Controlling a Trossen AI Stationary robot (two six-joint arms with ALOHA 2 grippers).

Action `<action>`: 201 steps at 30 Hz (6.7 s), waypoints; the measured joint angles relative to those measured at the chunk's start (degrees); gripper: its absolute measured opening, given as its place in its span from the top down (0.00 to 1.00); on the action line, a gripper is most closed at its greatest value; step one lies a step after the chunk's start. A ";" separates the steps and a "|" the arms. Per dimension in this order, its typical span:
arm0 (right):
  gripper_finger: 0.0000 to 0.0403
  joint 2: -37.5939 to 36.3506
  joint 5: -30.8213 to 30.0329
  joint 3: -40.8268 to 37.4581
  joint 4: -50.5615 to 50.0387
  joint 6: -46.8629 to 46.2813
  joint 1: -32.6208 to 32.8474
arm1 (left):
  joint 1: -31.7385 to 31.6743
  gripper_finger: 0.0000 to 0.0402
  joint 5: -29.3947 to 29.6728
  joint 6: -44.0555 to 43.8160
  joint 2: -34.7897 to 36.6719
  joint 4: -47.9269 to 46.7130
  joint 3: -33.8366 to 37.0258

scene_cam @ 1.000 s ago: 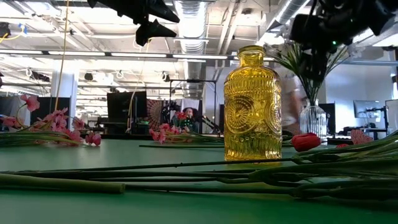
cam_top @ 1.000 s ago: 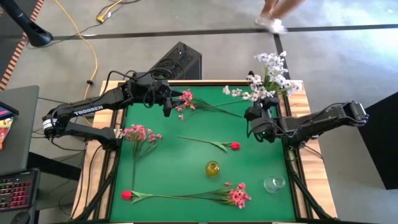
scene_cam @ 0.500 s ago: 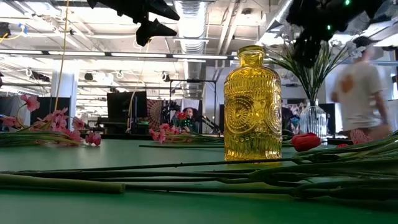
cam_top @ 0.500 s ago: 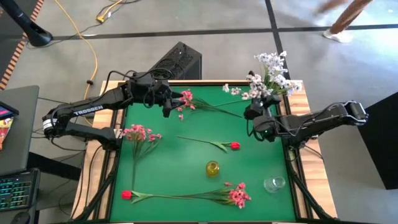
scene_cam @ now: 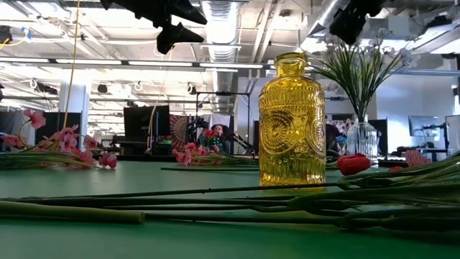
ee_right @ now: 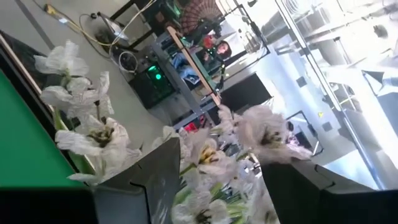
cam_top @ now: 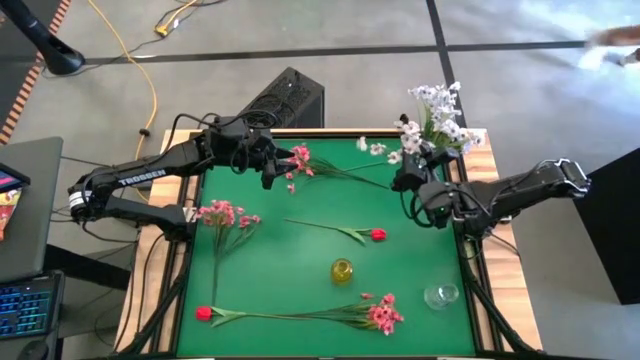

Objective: Sort flowers into vase by color
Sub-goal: Put the middle white flowers into the top transparent vase, then put the middle red tulip into the yellow vase

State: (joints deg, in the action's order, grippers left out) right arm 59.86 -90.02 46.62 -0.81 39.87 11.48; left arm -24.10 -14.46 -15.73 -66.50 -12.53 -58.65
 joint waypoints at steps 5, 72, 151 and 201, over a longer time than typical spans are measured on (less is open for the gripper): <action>0.39 -0.12 0.00 0.16 -0.19 2.76 0.21 | 0.00 0.47 -0.34 0.00 0.00 -0.03 0.00; 0.39 -21.52 26.94 0.10 -1.07 -48.47 37.62 | 17.50 0.47 4.36 19.10 -25.40 4.37 -0.04; 0.39 -8.77 34.22 0.14 2.50 -53.31 28.55 | 20.59 1.00 -5.61 11.71 -10.94 36.86 -2.75; 0.94 6.91 53.19 0.25 38.87 -45.19 14.18 | 22.09 0.96 -1.66 2.60 -22.92 50.37 -2.75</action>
State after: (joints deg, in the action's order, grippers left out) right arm 66.76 -36.83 46.87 38.05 -5.32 25.66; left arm -2.01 -16.12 -13.13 -89.42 37.84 -61.41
